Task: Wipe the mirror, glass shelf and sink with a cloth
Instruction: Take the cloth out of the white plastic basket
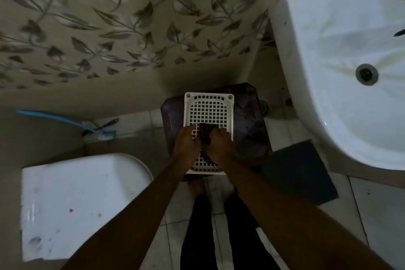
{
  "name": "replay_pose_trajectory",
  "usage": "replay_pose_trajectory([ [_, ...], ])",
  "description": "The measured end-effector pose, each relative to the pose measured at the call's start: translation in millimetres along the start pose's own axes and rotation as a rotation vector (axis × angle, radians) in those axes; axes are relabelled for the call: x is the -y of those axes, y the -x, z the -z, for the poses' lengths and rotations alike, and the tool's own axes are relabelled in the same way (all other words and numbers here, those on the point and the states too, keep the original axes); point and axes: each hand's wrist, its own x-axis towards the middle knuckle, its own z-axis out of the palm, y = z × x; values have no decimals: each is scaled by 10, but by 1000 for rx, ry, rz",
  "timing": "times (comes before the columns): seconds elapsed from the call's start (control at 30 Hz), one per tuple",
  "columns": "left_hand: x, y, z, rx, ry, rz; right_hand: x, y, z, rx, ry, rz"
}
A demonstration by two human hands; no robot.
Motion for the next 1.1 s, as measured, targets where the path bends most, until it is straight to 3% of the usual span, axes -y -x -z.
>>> replay_pose_trajectory([
  [0.13, 122, -161, -39, -34, 19, 142, 73, -46, -92, -77, 96, -80],
  [0.3, 192, -112, -112, -35, -1, 134, 100, -129, -236, -94, 199, -85],
  [0.43, 127, -134, -106, 14, -19, 106, 111, -168, -94, -176, -107, -115],
  [0.5, 75, -164, -98, 13, -89, 10, 117, -138, 46, -211, -242, -140],
  [0.63, 125, -398, -182, 21, -207, -77, 243, -7, 515, -233, -423, -74],
  [0.8, -838, -207, 301, 46, -199, -188, 440, 158, 1213, -358, -506, 48],
  [0.97, -1356, -237, 697, -23, -281, -293, 656, 587, 1904, -476, -514, 167],
  [1.1, -2056, -29, 957, -43, -193, -505, 900, 962, 2495, -589, -550, 265],
])
